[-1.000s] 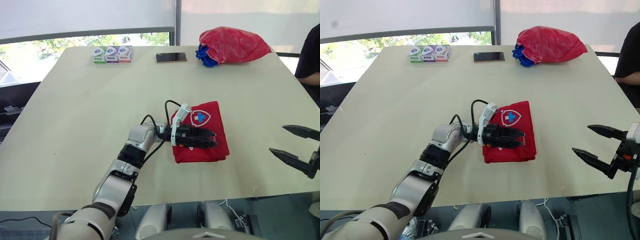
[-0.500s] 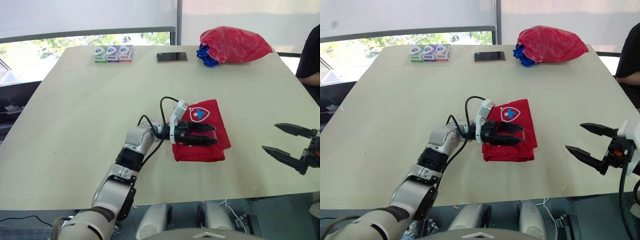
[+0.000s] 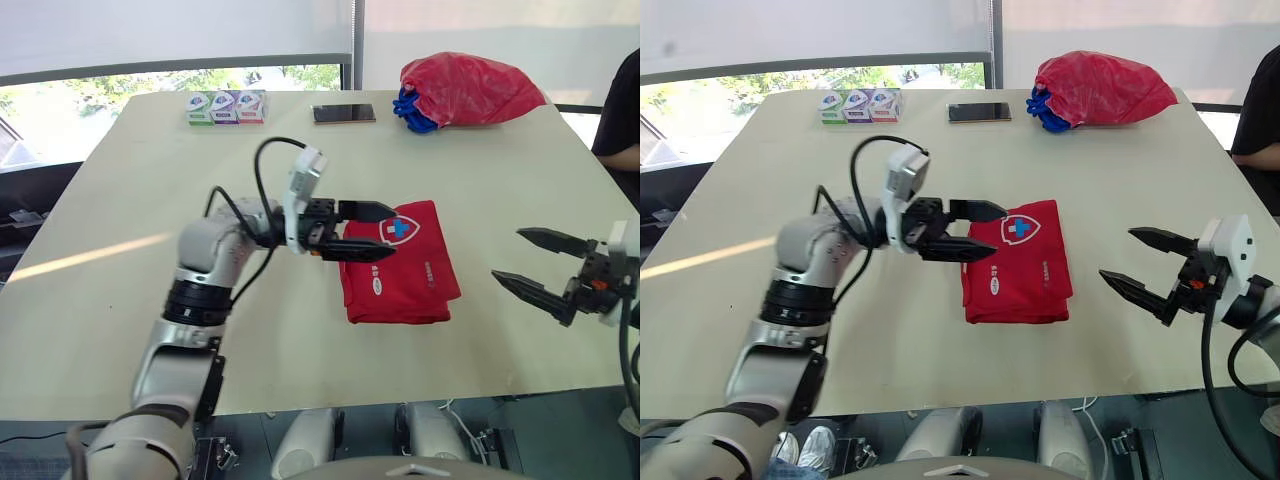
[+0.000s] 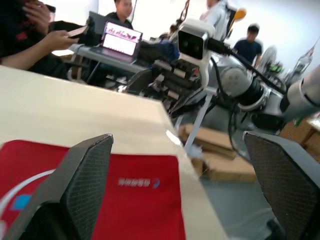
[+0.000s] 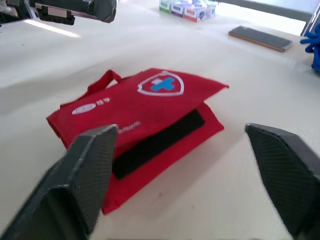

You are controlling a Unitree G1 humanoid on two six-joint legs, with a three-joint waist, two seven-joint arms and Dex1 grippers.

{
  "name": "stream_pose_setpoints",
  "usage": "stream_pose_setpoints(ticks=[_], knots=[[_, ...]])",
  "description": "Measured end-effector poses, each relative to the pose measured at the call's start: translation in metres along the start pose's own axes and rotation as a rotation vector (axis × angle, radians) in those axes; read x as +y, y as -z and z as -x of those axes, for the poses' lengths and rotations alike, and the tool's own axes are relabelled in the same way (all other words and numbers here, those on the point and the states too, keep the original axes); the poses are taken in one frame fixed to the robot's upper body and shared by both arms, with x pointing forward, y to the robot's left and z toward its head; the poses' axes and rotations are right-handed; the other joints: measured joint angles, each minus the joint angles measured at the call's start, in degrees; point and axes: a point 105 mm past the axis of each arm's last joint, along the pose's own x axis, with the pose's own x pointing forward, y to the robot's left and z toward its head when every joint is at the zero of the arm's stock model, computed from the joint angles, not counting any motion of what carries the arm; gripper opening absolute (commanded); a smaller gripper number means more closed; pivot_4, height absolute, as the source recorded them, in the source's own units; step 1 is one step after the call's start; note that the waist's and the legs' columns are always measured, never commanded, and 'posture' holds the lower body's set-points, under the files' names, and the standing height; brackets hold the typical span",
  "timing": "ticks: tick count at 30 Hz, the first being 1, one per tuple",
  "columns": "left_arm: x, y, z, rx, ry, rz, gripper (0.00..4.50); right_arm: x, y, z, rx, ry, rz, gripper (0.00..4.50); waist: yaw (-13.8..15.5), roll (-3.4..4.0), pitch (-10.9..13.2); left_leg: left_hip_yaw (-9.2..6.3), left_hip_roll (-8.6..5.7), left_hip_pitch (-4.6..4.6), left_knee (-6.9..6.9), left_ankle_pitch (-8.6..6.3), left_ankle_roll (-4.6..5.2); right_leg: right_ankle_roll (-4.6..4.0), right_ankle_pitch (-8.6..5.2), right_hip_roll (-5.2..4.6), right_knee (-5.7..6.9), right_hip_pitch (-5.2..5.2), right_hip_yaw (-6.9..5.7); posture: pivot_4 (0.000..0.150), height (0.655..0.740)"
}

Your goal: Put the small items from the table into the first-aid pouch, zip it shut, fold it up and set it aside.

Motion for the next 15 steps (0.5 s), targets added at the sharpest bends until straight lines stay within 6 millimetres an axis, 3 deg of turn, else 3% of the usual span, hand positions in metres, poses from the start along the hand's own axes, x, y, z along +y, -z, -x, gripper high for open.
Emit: stream_pose_setpoints(ticks=[1, 2, 5, 9, 12, 14, 15], knots=[[0.001, 0.0, 0.003, 0.013, -0.012, -0.012, 4.5, 0.0, 0.001, 0.0, 0.001, -0.002, -0.002, 2.17, 0.05, 0.0, 0.0, 0.0, -0.01, 0.0, 0.0, 0.0, 0.0, 0.0, 0.0, 0.0, -0.01, 0.0, 0.0, 0.15, 0.74], [0.003, 0.0, 0.005, 0.04, -0.034, -0.044, 4.5, 0.001, 0.002, -0.001, 0.003, -0.008, -0.005, 1.86, 0.12, 0.0, 0.0, -0.01, -0.02, -0.02, 0.01, 0.0, 0.0, 0.0, 0.0, -0.01, -0.02, 0.0, -0.01, 0.15, 0.74], [0.009, 0.002, -0.003, 0.069, -0.068, -0.105, 4.5, 0.002, 0.003, -0.002, 0.006, -0.014, -0.007, 1.86, 0.36, -0.02, 0.01, -0.03, -0.03, -0.04, 0.03, 0.0, 0.0, 0.01, 0.01, -0.03, -0.04, 0.03, -0.02, 0.15, 0.74], [0.022, 0.005, -0.038, 0.085, -0.095, -0.183, 4.5, 0.004, 0.006, 0.0, 0.021, -0.021, -0.016, 1.86, 0.43, -0.06, 0.04, -0.05, -0.03, -0.07, 0.03, 0.0, 0.0, 0.01, 0.01, -0.01, -0.04, 0.02, -0.03, 0.15, 0.74], [0.029, 0.016, -0.059, 0.14, -0.098, -0.229, 4.5, 0.005, 0.009, 0.005, 0.055, -0.029, -0.016, 2.73, 0.18, -0.06, 0.04, 0.0, -0.04, -0.05, 0.02, 0.0, 0.01, 0.02, 0.01, 0.0, -0.03, 0.01, 0.0, 0.15, 0.74], [0.032, 0.029, -0.073, 0.188, -0.083, -0.244, 4.5, 0.003, 0.011, 0.014, 0.091, -0.017, -0.015, 3.7, 0.07, -0.06, 0.04, 0.0, -0.03, -0.06, 0.02, 0.0, 0.01, 0.02, 0.01, 0.01, -0.03, 0.01, 0.0, 0.15, 0.74], [0.034, 0.036, -0.079, 0.22, -0.073, -0.251, 4.5, 0.003, 0.012, 0.019, 0.11, -0.011, -0.018, 4.44, -0.05, -0.07, 0.04, 0.0, -0.02, -0.05, 0.02, 0.0, 0.01, 0.02, 0.01, 0.03, -0.03, 0.01, 0.0, 0.15, 0.74]])
